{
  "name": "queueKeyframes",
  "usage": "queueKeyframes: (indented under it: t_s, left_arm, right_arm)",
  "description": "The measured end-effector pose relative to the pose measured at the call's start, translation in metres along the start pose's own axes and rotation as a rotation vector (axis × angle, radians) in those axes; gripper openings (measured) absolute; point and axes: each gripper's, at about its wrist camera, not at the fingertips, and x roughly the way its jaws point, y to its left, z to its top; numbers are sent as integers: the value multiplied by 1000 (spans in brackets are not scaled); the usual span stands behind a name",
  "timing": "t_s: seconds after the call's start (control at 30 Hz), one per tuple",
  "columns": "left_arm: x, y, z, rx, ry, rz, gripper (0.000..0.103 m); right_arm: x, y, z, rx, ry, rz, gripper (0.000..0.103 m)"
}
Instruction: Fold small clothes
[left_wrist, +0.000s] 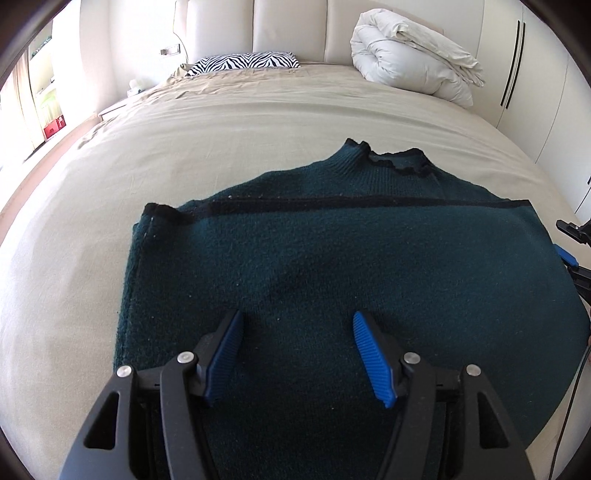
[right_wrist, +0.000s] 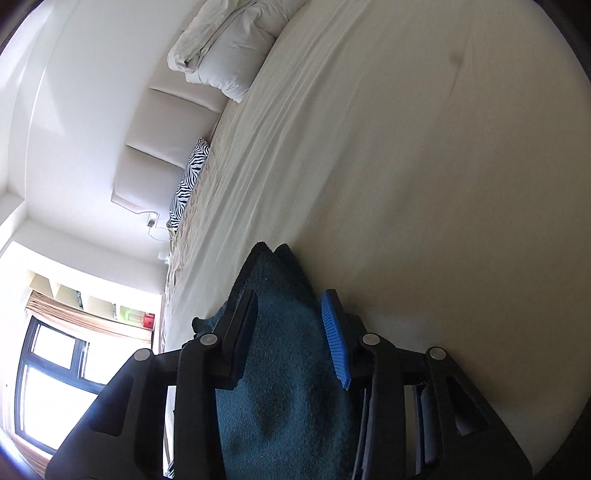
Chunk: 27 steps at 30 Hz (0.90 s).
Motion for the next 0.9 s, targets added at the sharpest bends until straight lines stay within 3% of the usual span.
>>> queueKeyframes:
  t_s: [0.07, 0.2, 0.37, 0.53, 0.63, 0.7, 0.77, 0.9]
  left_arm:
    - [-2, 1, -2, -6, -5, -4, 66]
    - [-22, 2, -5, -50, -12, -5, 62]
    - [-65, -19, -32, -115, -48, -179, 60]
    - [-48, -33, -62, -100, 26, -241, 59]
    - [-52, -12, -64, -151, 22, -300, 50]
    - [-53, 4, -66, -174, 23, -330, 48]
    - [-55, 24, -70, -216, 28, -365, 32]
    - [-64, 69, -82, -330, 11, -410, 29]
  right_arm:
    - [-16, 7, -8, -25, -9, 34, 43]
    - [-23, 49, -47, -128, 89, 142, 43]
    - [7, 95, -131, -189, 305, 278, 46]
    - [45, 87, -185, -193, 449, 245, 43]
    - [36, 76, -171, -157, 412, 261, 43]
    - [21, 59, -152, -132, 335, 233, 43]
    - [6, 32, -120, -69, 267, 210, 43]
    - [-40, -17, -74, 24, 97, 138, 44]
